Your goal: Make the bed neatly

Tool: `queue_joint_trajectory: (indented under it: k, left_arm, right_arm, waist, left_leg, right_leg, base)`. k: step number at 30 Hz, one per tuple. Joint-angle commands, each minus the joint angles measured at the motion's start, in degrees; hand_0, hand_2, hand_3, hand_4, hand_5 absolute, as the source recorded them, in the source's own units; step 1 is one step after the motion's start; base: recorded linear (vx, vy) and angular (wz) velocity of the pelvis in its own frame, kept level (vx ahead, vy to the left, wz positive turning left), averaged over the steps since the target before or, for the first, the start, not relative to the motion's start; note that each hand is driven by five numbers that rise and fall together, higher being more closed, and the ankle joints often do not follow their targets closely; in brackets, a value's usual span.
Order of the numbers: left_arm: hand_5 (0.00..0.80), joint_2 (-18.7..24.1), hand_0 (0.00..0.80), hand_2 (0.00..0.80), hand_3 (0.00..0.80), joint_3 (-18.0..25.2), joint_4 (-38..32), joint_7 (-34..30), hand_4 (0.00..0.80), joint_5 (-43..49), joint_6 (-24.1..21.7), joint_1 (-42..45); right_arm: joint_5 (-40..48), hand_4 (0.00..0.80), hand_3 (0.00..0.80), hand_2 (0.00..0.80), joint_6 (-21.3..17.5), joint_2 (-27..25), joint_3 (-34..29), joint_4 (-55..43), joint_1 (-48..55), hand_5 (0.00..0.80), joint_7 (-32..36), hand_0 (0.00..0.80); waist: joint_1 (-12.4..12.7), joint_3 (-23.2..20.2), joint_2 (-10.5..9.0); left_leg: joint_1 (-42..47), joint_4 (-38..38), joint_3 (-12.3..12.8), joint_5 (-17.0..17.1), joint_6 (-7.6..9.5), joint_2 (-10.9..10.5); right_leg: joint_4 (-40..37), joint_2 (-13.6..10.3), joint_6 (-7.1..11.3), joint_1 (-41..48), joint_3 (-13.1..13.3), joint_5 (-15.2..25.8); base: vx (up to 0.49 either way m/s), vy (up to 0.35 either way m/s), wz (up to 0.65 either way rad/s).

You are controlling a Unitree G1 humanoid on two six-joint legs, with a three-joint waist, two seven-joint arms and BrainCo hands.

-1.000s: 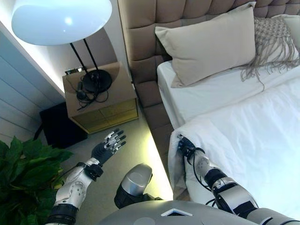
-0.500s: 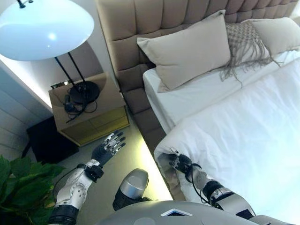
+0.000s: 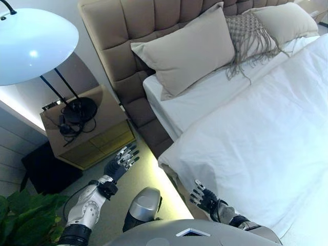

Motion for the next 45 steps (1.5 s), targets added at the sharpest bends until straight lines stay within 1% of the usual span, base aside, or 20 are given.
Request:
queue_joint_trajectory:
  k: [1, 4, 6, 9, 13, 15, 19, 20, 21, 22, 24, 25, 27, 31, 34, 36, 39, 40, 43, 45]
  left_arm:
    - [0.0, -0.98, 0.0, 0.0, 0.0, -0.46, -4.01, 0.84, 0.0, -2.56, -4.01, -2.05]
    - [0.0, -1.25, 0.0, 0.0, 0.0, 0.43, -3.72, 1.81, 0.0, -2.88, -4.74, -2.05]
    - [0.0, -1.64, 0.0, 0.0, 0.0, 1.07, -3.46, 2.66, 0.0, -2.8, -5.66, -2.22]
    - [0.0, -1.87, 0.0, 0.0, 0.0, 2.75, -2.88, 3.34, 0.0, -2.79, -6.45, -2.44]
    - [0.0, -1.98, 0.0, 0.0, 0.0, 4.44, -1.18, 3.55, 0.0, -2.98, -7.4, -2.8]
    - [0.0, -1.88, 0.0, 0.0, 0.0, 5.22, -0.72, 3.64, 0.0, -3.27, -7.68, -2.54]
    - [0.0, -1.56, 0.0, 0.0, 0.0, 5.84, 0.23, 3.72, 0.0, -2.26, -8.13, -2.34]
    - [0.0, -1.27, 0.0, 0.0, 0.0, 5.85, 0.56, 3.81, 0.0, -1.96, -8.29, -2.46]
    - [0.0, -1.05, 0.0, 0.0, 0.0, 5.81, 1.08, 3.92, 0.0, -1.51, -8.82, -2.65]
    - [0.0, -1.02, 0.0, 0.0, 0.0, 5.8, 1.16, 3.88, 0.0, -1.36, -8.83, -2.7]
    - [0.0, -0.41, 0.0, 0.0, 0.0, 5.77, 2.24, 4.39, 0.0, 0.07, -9.27, -3.27]
    - [0.0, -0.27, 0.0, 0.0, 0.0, 5.73, 2.45, 4.52, 0.0, 0.36, -9.32, -3.43]
    - [0.0, 0.68, 0.0, 0.0, 0.0, 5.62, 2.65, 4.52, 0.0, 3.21, -9.77, -3.53]
    - [0.0, 2.74, 0.0, 0.0, 0.0, 3.8, 2.83, 4.2, 0.0, 7.9, -11.41, -3.47]
    - [0.0, 4.35, 0.0, 0.0, 0.0, 1.63, 3.21, 6.41, 0.0, 14.4, -15.2, -4.56]
    - [0.0, 6.39, 0.0, 0.0, 0.0, -1.02, 3.04, 10.9, 0.0, 23.36, -20.31, -5.85]
    - [0.0, 7.84, 0.0, 0.0, 0.0, -3.96, 2.2, 14.99, 0.0, 31.55, -22.79, -7.68]
    - [0.0, 8.02, 0.0, 0.0, 0.0, -4.35, 2.15, 15.52, 0.0, 32.52, -23.12, -7.88]
    - [0.0, 8.82, 0.0, 0.0, 0.0, -6.82, 1.82, 19.54, 0.0, 41.9, -25.35, -8.98]
    - [0.0, 9.27, 0.0, 0.0, 0.0, -9.4, 2.54, 25.03, 0.0, 49.75, -27.06, -10.74]
  right_arm:
    - [3.26, 0.0, 0.0, 0.0, -1.62, -0.79, -1.27, -0.11, -1.51, 0.0, 1.94, 0.0]
    - [5.0, 0.0, 0.0, 0.0, -1.75, -0.82, -1.07, -3.51, -0.04, 0.0, 3.5, 0.0]
    - [5.06, 0.0, 0.0, 0.0, -1.7, -0.95, 0.24, -9.36, 2.26, 0.0, 4.22, 0.0]
    - [5.56, 0.0, 0.0, 0.0, -1.45, -1.65, 1.76, -19.91, 6.35, 0.0, 2.8, 0.0]
    - [6.04, 0.0, 0.0, 0.0, -2.51, -2.34, 0.43, -27.27, 10.42, 0.0, 2.51, 0.0]
    - [4.51, 0.0, 0.0, 0.0, -3.08, -2.7, -0.75, -30.46, 12.59, 0.0, 2.18, 0.0]
    - [3.98, 0.0, 0.0, 0.0, -4.56, -3.45, -3.18, -33.08, 14.87, 0.0, 0.08, 0.0]
    - [4.65, 0.0, 0.0, 0.0, -5.65, -3.6, -4.11, -32.91, 15.03, 0.0, -1.3, 0.0]
    - [5.03, 0.0, 0.0, 0.0, -6.51, -3.69, -5.17, -32.07, 15.03, 0.0, -1.78, 0.0]
    - [5.06, 0.0, 0.0, 0.0, -6.54, -3.7, -5.31, -31.94, 15.01, 0.0, -1.77, 0.0]
    - [4.71, 0.0, 0.0, 0.0, -9.13, -3.95, -8.37, -28.72, 14.71, 0.0, -2.84, 0.0]
    - [4.83, 0.0, 0.0, 0.0, -9.47, -4.12, -9.32, -27.65, 14.45, 0.0, -2.59, 0.0]
    - [7.33, 0.0, 0.0, 0.0, -10.85, -4.74, -12.9, -24.76, 13.98, 0.0, -1.26, 0.0]
    - [11.62, 0.0, 0.0, 0.0, -13.7, -5.8, -18.74, -21.39, 13.9, 0.0, 0.68, 0.0]
    - [13.4, 0.0, 0.0, 0.0, -15.14, -6.64, -21.71, -20.23, 13.58, 0.0, 2.13, 0.0]
    - [14.47, 0.0, 0.0, 0.0, -15.76, -6.77, -22.92, -20.76, 13.79, 0.0, 2.87, 0.0]
    - [15.1, 0.0, 0.0, 0.0, -15.91, -6.13, -23.59, -21.59, 14.63, 0.0, 3.38, 0.0]
    - [14.87, 0.0, 0.0, 0.0, -15.86, -6.0, -23.65, -21.51, 14.69, 0.0, 3.55, 0.0]
    - [14.12, 0.0, 0.0, 0.0, -15.17, -5.5, -23.39, -21.07, 14.71, 0.0, 4.05, 0.0]
    - [13.61, 0.0, 0.0, 0.0, -14.79, -5.11, -22.42, -21.62, 14.53, 0.0, 3.8, 0.0]
  waist:
    - [-0.37, 0.98, 1.25]
    - [-1.8, 0.63, 0.94]
    - [-3.35, 0.43, 0.55]
    - [-5.76, -0.31, -0.06]
    - [-8.54, -1.59, -0.73]
    - [-9.99, -2.21, -1.01]
    - [-12.16, -2.99, -1.43]
    - [-12.65, -3.09, -1.51]
    - [-13.1, -3.13, -1.55]
    - [-13.18, -3.26, -1.57]
    - [-14.36, -3.32, -1.58]
    - [-14.58, -3.26, -1.58]
    - [-15.35, -3.02, -1.71]
    - [-16.27, -2.87, -1.64]
    - [-16.96, -2.96, -1.52]
    - [-17.7, -2.98, -1.5]
    - [-18.43, -2.86, -1.63]
    - [-18.53, -2.83, -1.65]
    - [-19.36, -2.59, -1.66]
    - [-20.11, -2.28, -1.66]
  left_leg:
    - [5.58, -13.32, -2.2, 8.67, -2.52, 4.79]
    - [6.97, -16.39, -1.04, 10.05, -2.64, 5.54]
    - [7.85, -18.31, -0.04, 10.99, -2.71, 6.05]
    - [9.09, -20.88, 1.63, 12.21, -2.91, 6.87]
    - [10.47, -22.75, 3.72, 12.82, -3.15, 7.8]
    - [11.13, -23.16, 4.93, 12.8, -3.3, 8.36]
    - [11.99, -23.47, 6.75, 12.68, -3.43, 9.18]
    - [12.1, -23.45, 7.11, 12.6, -3.43, 9.31]
    - [12.24, -23.48, 7.49, 12.51, -3.43, 9.47]
    - [12.07, -23.49, 7.5, 12.57, -3.41, 9.48]
    - [12.65, -23.64, 8.55, 12.28, -3.39, 10.03]
    - [12.77, -23.62, 8.76, 12.19, -3.38, 10.15]
    - [13.08, -23.47, 9.43, 11.81, -3.45, 10.55]
    - [13.55, -24.11, 10.42, 11.53, -3.69, 10.96]
    - [13.59, -24.67, 11.08, 11.53, -4.01, 11.26]
    - [13.48, -24.95, 11.52, 11.52, -4.24, 11.4]
    - [13.36, -24.76, 11.55, 11.18, -4.3, 11.54]
    - [13.35, -24.62, 11.58, 11.06, -4.28, 11.58]
    - [13.45, -23.88, 12.01, 10.68, -4.29, 12.04]
    - [13.26, -23.6, 12.18, 10.7, -4.26, 12.27]
  right_leg:
    - [-3.2, -2.03, 1.11, -2.23, 1.44, 12.9]
    - [-5.31, -0.61, 1.07, -2.32, 2.4, 14.3]
    - [-6.92, 0.55, 1.01, -2.39, 3.3, 15.21]
    - [-9.06, 2.04, 0.88, -2.4, 4.45, 16.11]
    - [-11.04, 3.84, 0.37, -2.28, 5.67, 16.1]
    - [-11.58, 4.66, 0.08, -2.31, 6.3, 15.77]
    - [-12.24, 6.14, -0.47, -2.45, 7.59, 15.18]
    - [-12.33, 6.45, -0.6, -2.58, 7.95, 15.12]
    - [-12.45, 6.76, -0.75, -2.67, 8.22, 14.96]
    - [-12.59, 6.81, -0.78, -2.79, 8.21, 15.07]
    - [-13.02, 7.56, -0.83, -2.92, 9.0, 14.66]
    - [-13.1, 7.75, -0.8, -3.0, 9.3, 14.58]
    - [-13.53, 8.23, -0.56, -3.24, 9.86, 14.56]
    - [-14.83, 8.71, 0.15, -3.35, 10.4, 14.91]
    - [-15.87, 8.93, 0.65, -3.45, 10.47, 15.25]
    - [-16.36, 8.96, 1.03, -3.73, 10.38, 15.53]
    - [-16.26, 8.75, 1.41, -4.16, 10.23, 15.6]
    - [-16.2, 8.74, 1.43, -4.23, 10.26, 15.58]
    - [-15.9, 8.99, 1.4, -4.53, 10.77, 15.44]
    - [-15.64, 9.35, 1.32, -5.03, 11.46, 15.38]
  base:
    - [-0.08, -0.044, -0.03]
    - [-0.096, -0.067, -0.05]
    - [-0.112, -0.092, -0.18]
    - [-0.094, -0.101, -0.32]
    - [-0.067, -0.103, -0.31]
    - [-0.052, -0.104, -0.27]
    - [-0.036, -0.116, -0.31]
    - [-0.032, -0.124, -0.32]
    - [-0.025, -0.094, -0.25]
    - [-0.016, -0.124, -0.24]
    - [-0.009, -0.142, -0.28]
    - [-0.014, -0.14, -0.27]
    - [-0.015, -0.157, -0.31]
    - [-0.01, -0.131, -0.22]
    - [-0.018, -0.09, -0.19]
    - [-0.017, -0.077, -0.12]
    - [-0.006, -0.079, -0.13]
    - [0.007, -0.068, -0.08]
    - [0.019, -0.063, -0.09]
    - [0.011, -0.062, -0.17]
